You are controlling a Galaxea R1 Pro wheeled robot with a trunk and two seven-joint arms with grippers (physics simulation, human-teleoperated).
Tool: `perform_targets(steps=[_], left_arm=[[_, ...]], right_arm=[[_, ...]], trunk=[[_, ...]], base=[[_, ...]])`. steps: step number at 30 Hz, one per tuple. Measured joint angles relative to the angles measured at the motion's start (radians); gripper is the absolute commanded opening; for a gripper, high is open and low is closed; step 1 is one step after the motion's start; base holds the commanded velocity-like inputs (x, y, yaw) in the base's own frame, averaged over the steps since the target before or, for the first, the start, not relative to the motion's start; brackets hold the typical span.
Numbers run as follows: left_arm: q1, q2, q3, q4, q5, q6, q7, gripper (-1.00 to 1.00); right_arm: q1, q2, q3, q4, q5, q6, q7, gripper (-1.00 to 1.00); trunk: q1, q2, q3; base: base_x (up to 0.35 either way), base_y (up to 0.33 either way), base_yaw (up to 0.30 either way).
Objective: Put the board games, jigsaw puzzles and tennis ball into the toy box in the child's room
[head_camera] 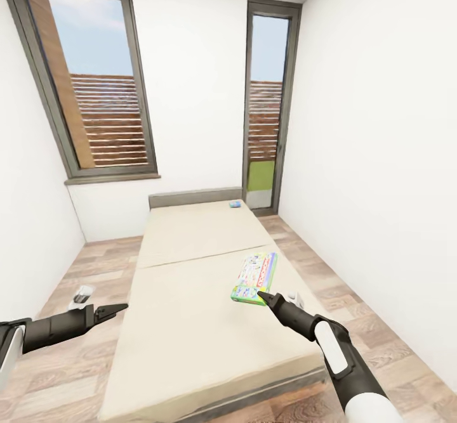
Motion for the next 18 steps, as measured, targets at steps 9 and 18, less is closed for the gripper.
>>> perform_targets(steps=[9, 18], left_arm=[[0.000, -0.004, 0.000, -0.001, 0.000, 0.000, 0.001, 1.00], [-0.001, -0.012, 0.000, -0.001, 0.000, 0.000, 0.001, 1.00]], right_arm=[[0.000, 0.000, 0.000, 0.000, 0.000, 0.000, 0.000, -1.00], [-0.001, 0.000, 0.000, 0.000, 0.000, 0.000, 0.000, -1.00]], trunk=[[-0.027, 0.048, 0.021], [-0.027, 0.048, 0.024]], base=[[0.000, 0.000, -0.278], [0.000, 0.000, -0.277]])
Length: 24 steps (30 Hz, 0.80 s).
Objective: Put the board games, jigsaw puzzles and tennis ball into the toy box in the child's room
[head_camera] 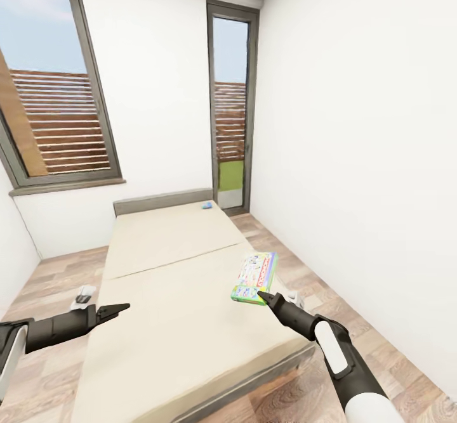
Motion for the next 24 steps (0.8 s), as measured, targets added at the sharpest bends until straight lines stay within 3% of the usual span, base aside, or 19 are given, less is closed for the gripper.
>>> perform_targets(steps=[5, 24], left_arm=[[0.000, -0.001, 0.000, 0.000, 0.000, 0.000, 0.000, 1.00], [0.000, -0.003, 0.000, 0.000, -0.001, 0.000, 0.000, 1.00]], right_arm=[[0.000, 0.000, -0.002, -0.001, -0.005, 0.001, 0.000, -1.00], [0.000, 0.000, -0.004, 0.000, -0.005, 0.001, 0.000, -1.00]], trunk=[[0.000, 0.000, 0.002], [0.000, 0.000, -0.002]], base=[[0.000, 0.000, -0.152], [0.000, 0.000, -0.021]])
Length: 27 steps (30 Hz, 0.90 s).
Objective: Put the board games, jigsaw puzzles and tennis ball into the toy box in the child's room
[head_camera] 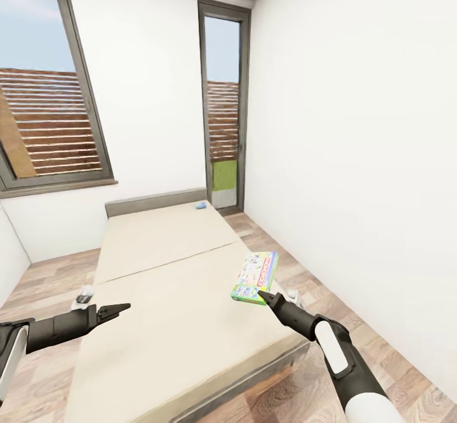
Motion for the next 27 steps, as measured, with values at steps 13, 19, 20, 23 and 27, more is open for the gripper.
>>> perform_targets(steps=[13, 19, 20, 23, 27], left_arm=[[0.000, 0.000, 0.000, 0.000, 0.001, 0.000, 0.000, 1.00], [0.000, 0.000, 0.000, 0.000, 0.001, 0.000, 0.000, 1.00], [0.000, 0.000, 0.000, 0.000, 0.001, 0.000, 0.000, 1.00], [0.000, 0.000, 0.000, 0.000, 0.001, -0.001, -0.001, 1.00], [0.000, 0.000, 0.001, 0.000, 0.002, -0.003, -0.008, 1.00]], right_arm=[[0.001, 0.000, 0.002, 0.001, 0.000, -0.036, 0.002, -1.00], [0.001, 0.000, 0.003, 0.001, 0.001, -0.037, 0.002, -1.00], [0.001, 0.000, 0.002, 0.001, 0.001, -0.037, 0.002, -1.00], [0.001, 0.000, 0.002, 0.002, 0.002, -0.038, 0.002, -1.00], [0.001, 0.000, 0.002, 0.002, 0.002, -0.038, 0.002, -1.00]], trunk=[[0.000, 0.001, -0.015], [0.000, 0.001, -0.022], [0.000, 0.001, -0.023], [0.000, 0.001, -0.026], [0.000, 0.001, -0.030]], base=[[0.000, 0.000, -0.158], [0.000, 0.000, -0.203], [0.000, 0.000, -0.213], [0.000, 0.000, -0.217], [0.000, 0.000, -0.222]])
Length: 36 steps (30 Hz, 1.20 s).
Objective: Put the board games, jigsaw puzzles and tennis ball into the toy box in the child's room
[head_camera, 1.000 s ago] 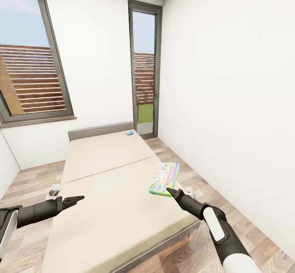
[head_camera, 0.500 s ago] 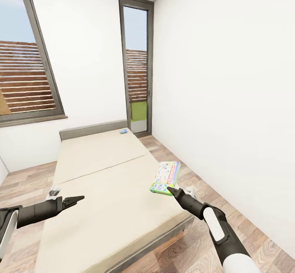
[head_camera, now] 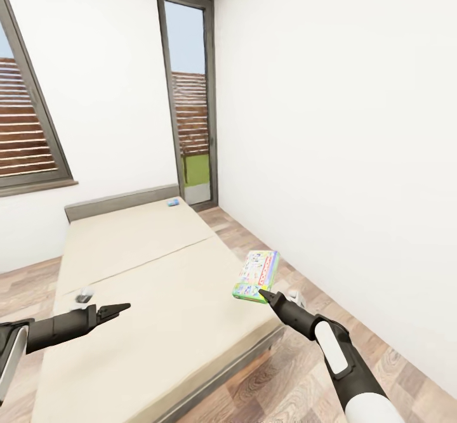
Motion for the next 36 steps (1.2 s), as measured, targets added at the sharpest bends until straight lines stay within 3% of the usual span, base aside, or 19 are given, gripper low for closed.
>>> perform_targets(steps=[36], left_arm=[[0.000, 0.001, -0.001, 0.000, 0.001, -0.001, -0.003, 1.00]], right_arm=[[-0.003, -0.001, -0.004, -0.001, 0.001, -0.003, 0.000, -1.00]], trunk=[[0.000, 0.000, -0.026]], base=[[0.000, 0.000, -0.242]])
